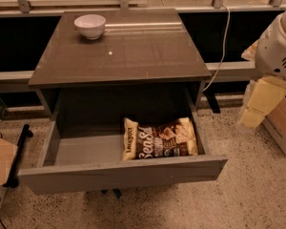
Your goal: Pick brown chip bag from top drawer and place on counter
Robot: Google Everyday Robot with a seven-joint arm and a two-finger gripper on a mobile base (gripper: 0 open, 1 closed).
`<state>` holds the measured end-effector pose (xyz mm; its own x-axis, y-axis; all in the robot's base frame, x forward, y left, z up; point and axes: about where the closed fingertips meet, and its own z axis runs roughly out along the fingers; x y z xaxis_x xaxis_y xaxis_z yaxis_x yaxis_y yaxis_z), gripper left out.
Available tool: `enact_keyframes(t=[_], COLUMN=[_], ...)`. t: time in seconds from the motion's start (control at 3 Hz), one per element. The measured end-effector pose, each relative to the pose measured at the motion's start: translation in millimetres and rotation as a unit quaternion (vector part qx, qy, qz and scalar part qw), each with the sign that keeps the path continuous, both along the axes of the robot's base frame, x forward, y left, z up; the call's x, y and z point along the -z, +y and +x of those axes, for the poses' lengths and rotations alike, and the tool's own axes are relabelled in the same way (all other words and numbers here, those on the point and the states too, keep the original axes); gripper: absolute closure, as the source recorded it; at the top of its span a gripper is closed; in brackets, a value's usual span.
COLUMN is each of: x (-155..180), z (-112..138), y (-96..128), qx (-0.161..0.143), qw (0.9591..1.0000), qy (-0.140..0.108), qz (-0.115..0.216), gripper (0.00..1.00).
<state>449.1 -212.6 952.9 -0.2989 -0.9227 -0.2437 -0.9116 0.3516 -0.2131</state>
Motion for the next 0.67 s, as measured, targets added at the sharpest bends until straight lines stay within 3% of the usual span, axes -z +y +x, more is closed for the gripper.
enact_keyframes(t=[0.67], x=[60.7], z=[5.1], y=[60.2], qx=[0.005], qw=[0.9969], qy=[0.058], qz=[0.054], gripper=[0.0])
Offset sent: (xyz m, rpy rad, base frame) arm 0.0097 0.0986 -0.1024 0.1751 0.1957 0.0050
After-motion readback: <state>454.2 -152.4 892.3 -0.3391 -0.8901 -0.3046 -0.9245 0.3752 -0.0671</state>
